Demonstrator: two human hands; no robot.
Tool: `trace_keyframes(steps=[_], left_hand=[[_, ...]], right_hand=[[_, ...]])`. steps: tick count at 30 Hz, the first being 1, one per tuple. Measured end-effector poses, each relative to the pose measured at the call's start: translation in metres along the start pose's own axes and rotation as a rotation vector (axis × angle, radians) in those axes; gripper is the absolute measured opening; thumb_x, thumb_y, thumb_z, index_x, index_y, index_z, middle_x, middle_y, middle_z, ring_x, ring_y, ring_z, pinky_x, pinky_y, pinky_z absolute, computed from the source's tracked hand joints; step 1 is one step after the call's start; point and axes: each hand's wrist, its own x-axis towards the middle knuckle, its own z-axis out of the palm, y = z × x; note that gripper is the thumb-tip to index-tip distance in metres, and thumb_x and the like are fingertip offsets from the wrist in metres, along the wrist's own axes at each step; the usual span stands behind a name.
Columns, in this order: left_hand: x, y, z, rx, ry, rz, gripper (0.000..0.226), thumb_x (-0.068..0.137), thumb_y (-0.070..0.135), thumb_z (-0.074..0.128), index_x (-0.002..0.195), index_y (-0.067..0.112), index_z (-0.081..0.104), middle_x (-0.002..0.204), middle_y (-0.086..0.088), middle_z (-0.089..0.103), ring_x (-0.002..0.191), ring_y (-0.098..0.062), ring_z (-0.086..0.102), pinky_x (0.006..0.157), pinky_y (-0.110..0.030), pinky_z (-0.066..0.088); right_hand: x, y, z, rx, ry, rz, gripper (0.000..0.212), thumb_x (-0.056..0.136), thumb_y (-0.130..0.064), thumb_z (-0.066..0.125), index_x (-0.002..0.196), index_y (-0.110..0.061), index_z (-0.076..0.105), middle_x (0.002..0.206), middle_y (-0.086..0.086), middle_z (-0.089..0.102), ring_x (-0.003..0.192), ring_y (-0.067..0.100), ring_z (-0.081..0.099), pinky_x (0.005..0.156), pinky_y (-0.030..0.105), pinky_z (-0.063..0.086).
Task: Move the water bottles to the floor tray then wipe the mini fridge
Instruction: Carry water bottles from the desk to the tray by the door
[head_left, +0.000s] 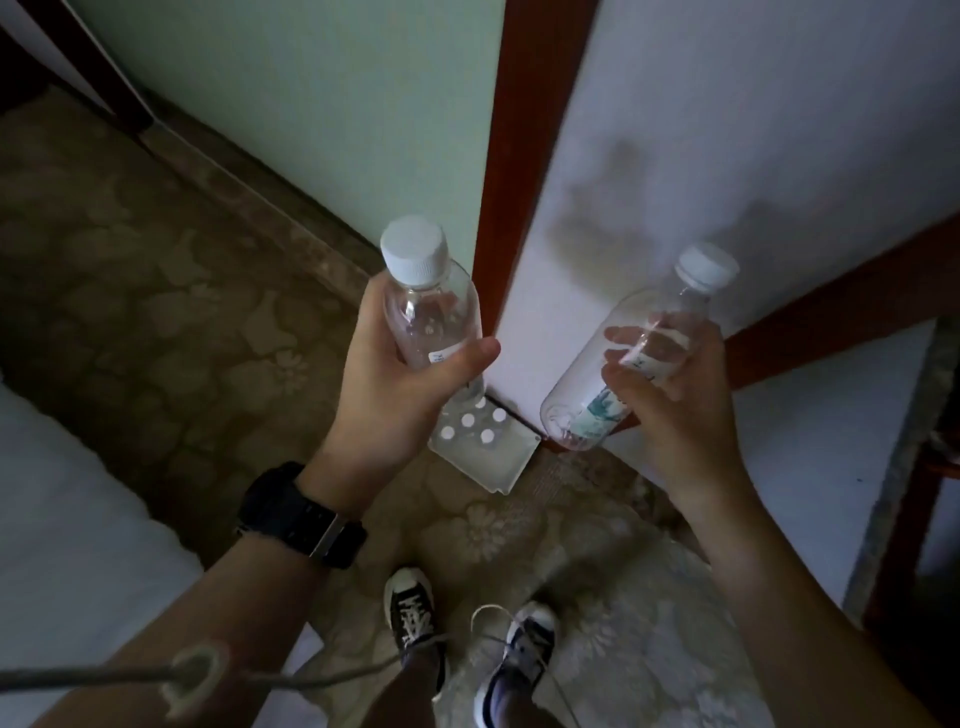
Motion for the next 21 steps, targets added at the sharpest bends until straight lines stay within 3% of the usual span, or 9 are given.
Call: trace_keyframes(steps=[3,5,8,11,14,17,21], left_hand=[[0.003,-0.077,0.000,0.044,0.034,-0.102,0.066,0.075,0.023,0.080,0.129,0.008,0.045,0.118,-0.008,0.060,0.109,-0.021,0.063,0.089,-0.035,0.055],[0.001,-0.132,0.002,0.081,0.076,-0.177,0.064,0.071,0.024,0.083,0.124,0.016,0.049,0.117,-0.005,0.062,0.108,-0.019,0.064,0.088,-0.037,0.057],[-0.009,-0.217,0.009,0.128,0.152,-0.283,0.056,0.072,0.014,0.084,0.118,0.022,0.052,0.111,0.002,0.066,0.100,-0.010,0.068,0.080,-0.026,0.058],[-0.021,-0.311,0.020,0.129,0.228,-0.367,0.055,0.073,0.013,0.083,0.117,0.027,0.053,0.108,0.008,0.069,0.098,-0.005,0.069,0.077,-0.023,0.058],[-0.034,-0.409,0.034,0.117,0.261,-0.426,0.052,0.073,0.015,0.085,0.110,0.035,0.054,0.108,0.012,0.070,0.098,-0.007,0.069,0.083,-0.035,0.059],[-0.043,-0.500,0.048,0.133,0.255,-0.478,0.055,0.071,0.019,0.086,0.112,0.035,0.054,0.112,0.009,0.069,0.103,-0.012,0.068,0.087,-0.044,0.058],[-0.044,-0.604,0.063,0.193,0.271,-0.437,0.062,0.069,0.024,0.086,0.120,0.039,0.053,0.125,0.001,0.061,0.114,-0.016,0.062,0.090,-0.043,0.057]], right_hand=[[0.027,0.074,0.002,0.003,-0.013,0.030,0.055,0.072,-0.008,0.078,0.110,-0.031,0.046,0.119,0.001,0.067,0.103,0.008,0.066,0.079,0.033,0.056],[0.043,0.128,0.004,0.005,-0.014,0.049,0.055,0.069,-0.007,0.077,0.107,-0.032,0.047,0.118,0.003,0.067,0.105,0.013,0.065,0.082,0.033,0.055],[0.059,0.215,0.007,-0.015,-0.033,0.092,0.057,0.070,-0.001,0.078,0.107,-0.029,0.045,0.121,0.008,0.064,0.107,0.016,0.064,0.081,0.021,0.053],[0.071,0.309,0.010,-0.030,-0.038,0.113,0.060,0.075,0.011,0.077,0.111,-0.024,0.045,0.118,0.006,0.062,0.100,0.003,0.066,0.082,0.018,0.052],[0.083,0.405,0.012,-0.073,-0.046,0.143,0.063,0.070,-0.007,0.081,0.117,-0.031,0.047,0.117,-0.002,0.065,0.107,0.011,0.067,0.092,0.030,0.055],[0.095,0.494,0.015,-0.141,-0.049,0.205,0.073,0.074,-0.008,0.083,0.134,-0.019,0.042,0.122,-0.004,0.065,0.111,0.014,0.067,0.100,0.048,0.053],[0.113,0.588,0.023,-0.179,-0.056,0.234,0.077,0.073,-0.014,0.084,0.134,-0.028,0.039,0.126,-0.001,0.065,0.110,0.014,0.068,0.096,0.048,0.056]])
